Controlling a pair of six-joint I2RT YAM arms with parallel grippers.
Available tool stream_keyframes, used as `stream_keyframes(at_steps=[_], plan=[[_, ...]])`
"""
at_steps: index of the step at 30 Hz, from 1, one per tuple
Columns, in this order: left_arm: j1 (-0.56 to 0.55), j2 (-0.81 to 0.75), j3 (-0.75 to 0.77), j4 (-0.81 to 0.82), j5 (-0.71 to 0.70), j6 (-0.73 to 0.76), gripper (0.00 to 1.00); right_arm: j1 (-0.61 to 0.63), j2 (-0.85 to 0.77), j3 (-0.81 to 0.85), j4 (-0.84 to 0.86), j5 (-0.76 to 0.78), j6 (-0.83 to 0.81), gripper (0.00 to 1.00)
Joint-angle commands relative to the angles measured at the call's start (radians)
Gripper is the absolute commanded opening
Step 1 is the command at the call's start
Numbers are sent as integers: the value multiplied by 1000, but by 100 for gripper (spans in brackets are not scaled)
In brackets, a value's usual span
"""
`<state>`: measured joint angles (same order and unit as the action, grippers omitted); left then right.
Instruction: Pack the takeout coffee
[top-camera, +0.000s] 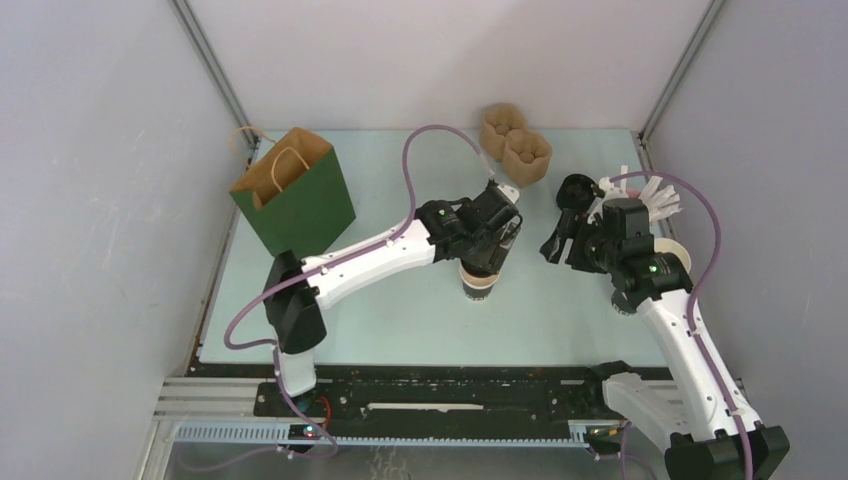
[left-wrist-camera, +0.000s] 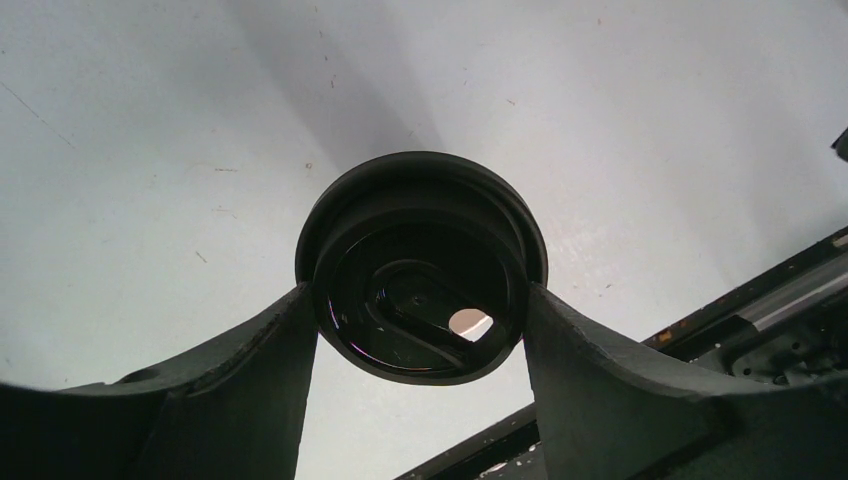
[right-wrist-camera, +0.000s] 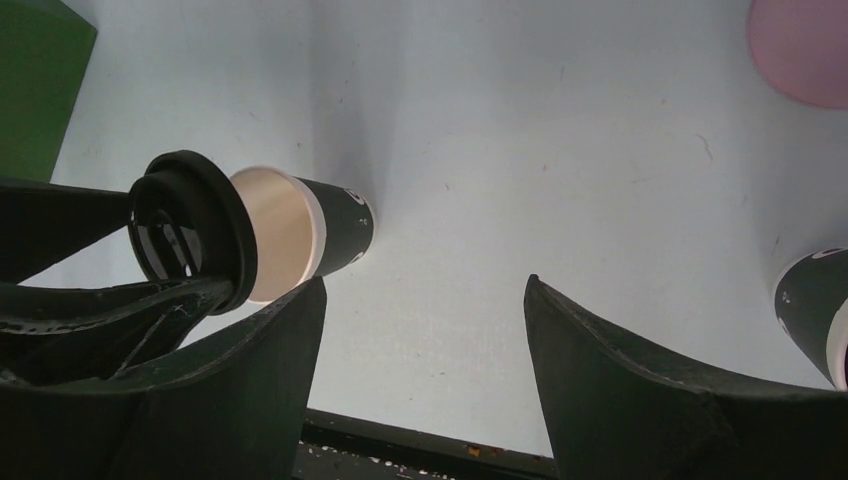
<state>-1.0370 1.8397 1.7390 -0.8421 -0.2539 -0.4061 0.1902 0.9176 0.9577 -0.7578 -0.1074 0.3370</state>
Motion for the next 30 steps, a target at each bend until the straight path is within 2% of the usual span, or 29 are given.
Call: stream_keyframes(at_steps=[1, 30], plan=[[-12, 27, 76, -68, -40, 44, 69, -6, -27, -4, 51, -11, -29, 81], [-32, 143, 158, -117, -28, 67, 73, -8, -30, -22, 86, -46, -36, 80]])
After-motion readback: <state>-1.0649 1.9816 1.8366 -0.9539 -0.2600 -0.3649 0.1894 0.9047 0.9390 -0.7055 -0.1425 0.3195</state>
